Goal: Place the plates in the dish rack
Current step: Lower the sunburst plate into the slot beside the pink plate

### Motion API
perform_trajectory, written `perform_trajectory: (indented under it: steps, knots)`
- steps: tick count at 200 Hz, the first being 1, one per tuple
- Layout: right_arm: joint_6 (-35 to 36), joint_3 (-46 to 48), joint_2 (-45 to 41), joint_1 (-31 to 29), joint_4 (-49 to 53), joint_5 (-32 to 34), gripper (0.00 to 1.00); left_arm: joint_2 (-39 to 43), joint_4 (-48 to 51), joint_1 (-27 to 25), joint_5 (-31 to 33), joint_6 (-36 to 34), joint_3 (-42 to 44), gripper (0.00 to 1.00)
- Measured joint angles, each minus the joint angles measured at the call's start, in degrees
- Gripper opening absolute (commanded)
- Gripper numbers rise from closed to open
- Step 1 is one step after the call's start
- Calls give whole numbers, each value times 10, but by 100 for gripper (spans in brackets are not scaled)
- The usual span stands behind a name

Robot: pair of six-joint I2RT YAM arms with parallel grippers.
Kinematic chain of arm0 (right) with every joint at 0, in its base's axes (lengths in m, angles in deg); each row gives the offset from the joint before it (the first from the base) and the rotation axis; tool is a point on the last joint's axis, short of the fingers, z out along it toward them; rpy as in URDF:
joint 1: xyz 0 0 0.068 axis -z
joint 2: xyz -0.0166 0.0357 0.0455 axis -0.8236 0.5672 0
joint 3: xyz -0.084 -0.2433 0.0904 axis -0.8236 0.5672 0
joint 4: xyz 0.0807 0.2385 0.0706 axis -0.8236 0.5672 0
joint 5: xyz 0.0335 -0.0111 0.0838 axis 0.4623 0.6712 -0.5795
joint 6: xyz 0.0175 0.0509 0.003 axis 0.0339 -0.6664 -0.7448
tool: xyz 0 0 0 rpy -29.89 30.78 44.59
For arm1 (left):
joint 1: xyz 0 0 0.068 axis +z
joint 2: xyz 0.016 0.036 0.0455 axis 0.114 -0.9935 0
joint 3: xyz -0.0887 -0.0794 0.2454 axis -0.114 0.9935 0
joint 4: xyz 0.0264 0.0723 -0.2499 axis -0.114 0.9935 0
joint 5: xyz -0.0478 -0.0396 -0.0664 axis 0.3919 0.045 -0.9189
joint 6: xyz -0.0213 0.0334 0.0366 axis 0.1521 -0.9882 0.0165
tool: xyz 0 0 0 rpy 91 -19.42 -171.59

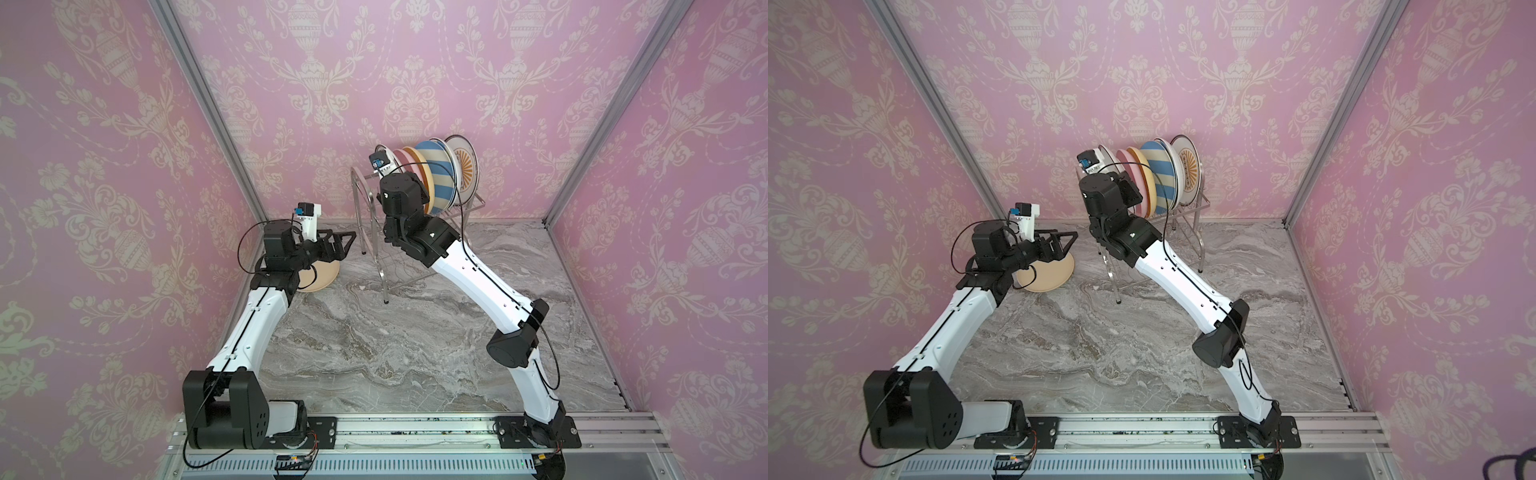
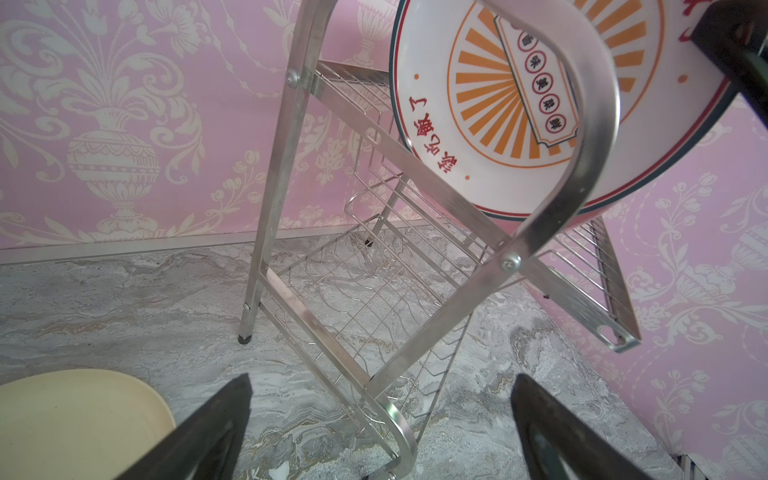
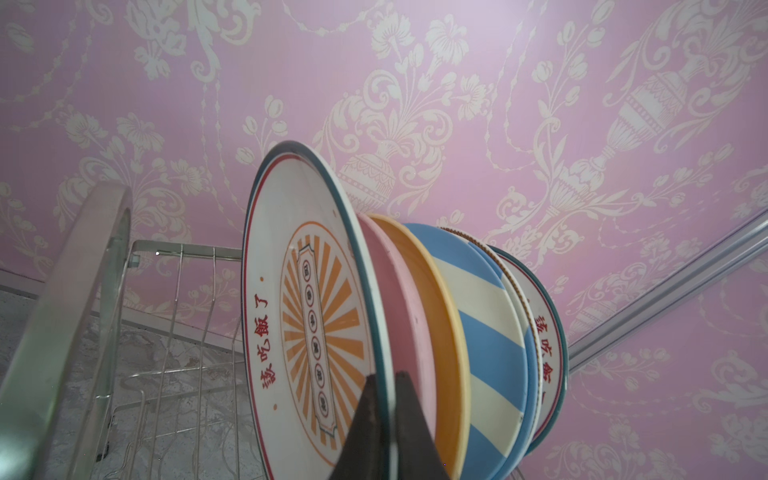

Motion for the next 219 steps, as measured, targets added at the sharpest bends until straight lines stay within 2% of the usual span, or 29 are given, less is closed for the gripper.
perform_trajectory:
  steps: [57, 145, 219]
  knots:
    - [15, -6, 4, 7, -39, 4, 0, 0, 0, 0, 0, 0, 0, 99]
    - [-61, -7, 27, 27, 11, -22, 0, 0, 0, 0, 0, 0, 0, 99]
    - [-106, -6, 26, 30, 27, -16, 0, 0, 1, 0, 0, -3, 0, 99]
